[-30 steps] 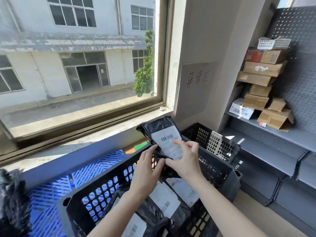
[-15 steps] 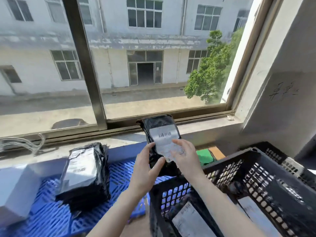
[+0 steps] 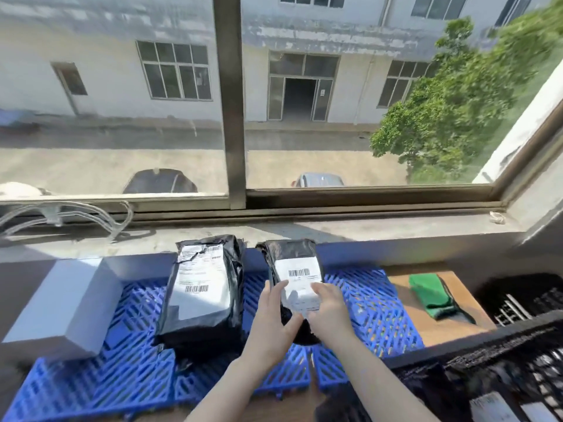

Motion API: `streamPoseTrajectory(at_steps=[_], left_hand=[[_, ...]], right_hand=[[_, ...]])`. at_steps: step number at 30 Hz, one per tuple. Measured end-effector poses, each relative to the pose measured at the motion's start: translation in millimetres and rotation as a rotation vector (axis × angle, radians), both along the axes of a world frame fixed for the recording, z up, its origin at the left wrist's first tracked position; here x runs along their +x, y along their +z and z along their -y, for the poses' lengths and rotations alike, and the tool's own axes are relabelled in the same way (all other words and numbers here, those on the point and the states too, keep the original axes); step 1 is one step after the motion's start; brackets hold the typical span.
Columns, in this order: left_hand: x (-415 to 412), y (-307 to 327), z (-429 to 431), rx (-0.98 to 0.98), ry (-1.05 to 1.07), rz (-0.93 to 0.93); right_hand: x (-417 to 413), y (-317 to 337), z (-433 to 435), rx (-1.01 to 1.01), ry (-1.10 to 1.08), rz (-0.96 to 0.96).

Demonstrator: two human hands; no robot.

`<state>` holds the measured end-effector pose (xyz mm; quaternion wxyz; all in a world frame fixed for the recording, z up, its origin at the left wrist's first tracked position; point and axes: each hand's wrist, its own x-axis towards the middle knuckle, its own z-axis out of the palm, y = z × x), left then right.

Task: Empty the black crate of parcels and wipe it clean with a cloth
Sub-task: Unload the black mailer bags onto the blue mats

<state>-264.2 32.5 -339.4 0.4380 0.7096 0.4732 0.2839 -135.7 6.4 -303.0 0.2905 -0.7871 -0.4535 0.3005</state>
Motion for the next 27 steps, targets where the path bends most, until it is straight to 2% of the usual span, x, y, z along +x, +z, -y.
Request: streamPoseTrajectory(at_steps=[3, 8, 16, 24, 27], left_hand=[[3.9, -25.4, -3.3, -0.052, 0.019, -0.014], [-0.2, -59.9, -13.2, -0.068, 0.075, -0.06], [-0.3, -95.2, -26.9, -0.052, -0.024, -0.18], [-1.6, -124.6, -29.1, -0.109, -0.01, -0.175], [3.8, -125.2, -21.3, -0.015, 0.047, -0.179]], right_hand=[[-5.8, -15.7, -19.1, -0.17, 0.018, 0.007], [-19.7, -44.4, -44.6, -0.339, 0.048, 0.021], [-33.2, -107.0, -37.3, -0.208, -0.196, -0.07], [-34.4, -130.4, -33.7, -0.067, -0.3, -0.196], [-32.5, -132.5, -29.9, -0.02, -0.348, -0.126]])
